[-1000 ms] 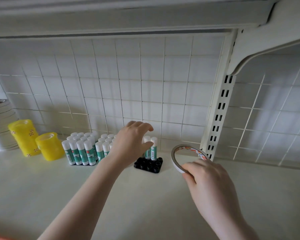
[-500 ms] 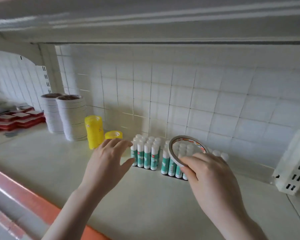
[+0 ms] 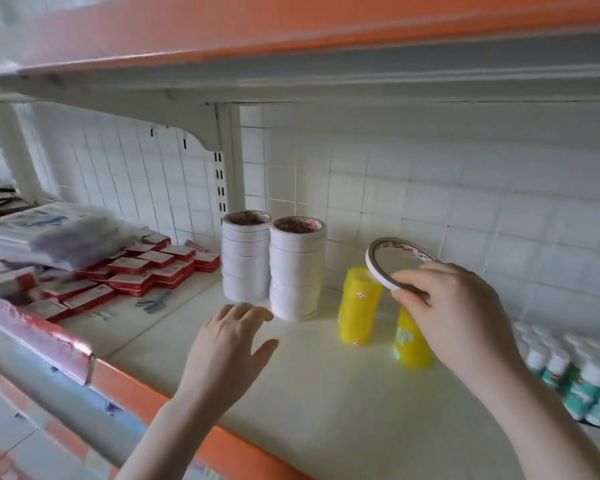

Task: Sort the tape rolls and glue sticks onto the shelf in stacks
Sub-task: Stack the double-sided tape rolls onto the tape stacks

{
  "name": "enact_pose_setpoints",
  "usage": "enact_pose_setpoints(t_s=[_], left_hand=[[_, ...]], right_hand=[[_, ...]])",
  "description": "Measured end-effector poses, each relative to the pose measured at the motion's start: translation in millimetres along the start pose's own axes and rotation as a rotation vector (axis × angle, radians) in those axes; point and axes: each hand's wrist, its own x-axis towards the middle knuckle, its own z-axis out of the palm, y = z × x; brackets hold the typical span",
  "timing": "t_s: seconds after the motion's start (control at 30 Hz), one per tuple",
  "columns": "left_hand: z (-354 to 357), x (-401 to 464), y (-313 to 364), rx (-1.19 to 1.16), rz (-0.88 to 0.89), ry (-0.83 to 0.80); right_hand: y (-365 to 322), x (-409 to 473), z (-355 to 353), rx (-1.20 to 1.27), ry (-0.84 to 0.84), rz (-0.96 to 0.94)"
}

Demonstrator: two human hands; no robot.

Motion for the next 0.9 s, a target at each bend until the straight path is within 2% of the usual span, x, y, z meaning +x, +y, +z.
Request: enact_pose_setpoints(t_s=[0.13, 0.47, 0.6, 0.9], left_hand=[[9, 7, -30, -0.006, -0.022, -0.004], [9, 21, -91, -0.002, -0.034, 0.026], [8, 31, -123, -0.018, 0.007, 0.047], [6, 51, -184, -0.068, 0.075, -0.012]], right_hand=[[-28, 28, 23, 0.011, -0.072, 0.008], [-79, 97, 68, 0.104, -0.092, -0.052], [-107, 126, 94, 0.071, -0.156, -0.044], [-151, 162, 144, 0.053, -0.274, 0.01]])
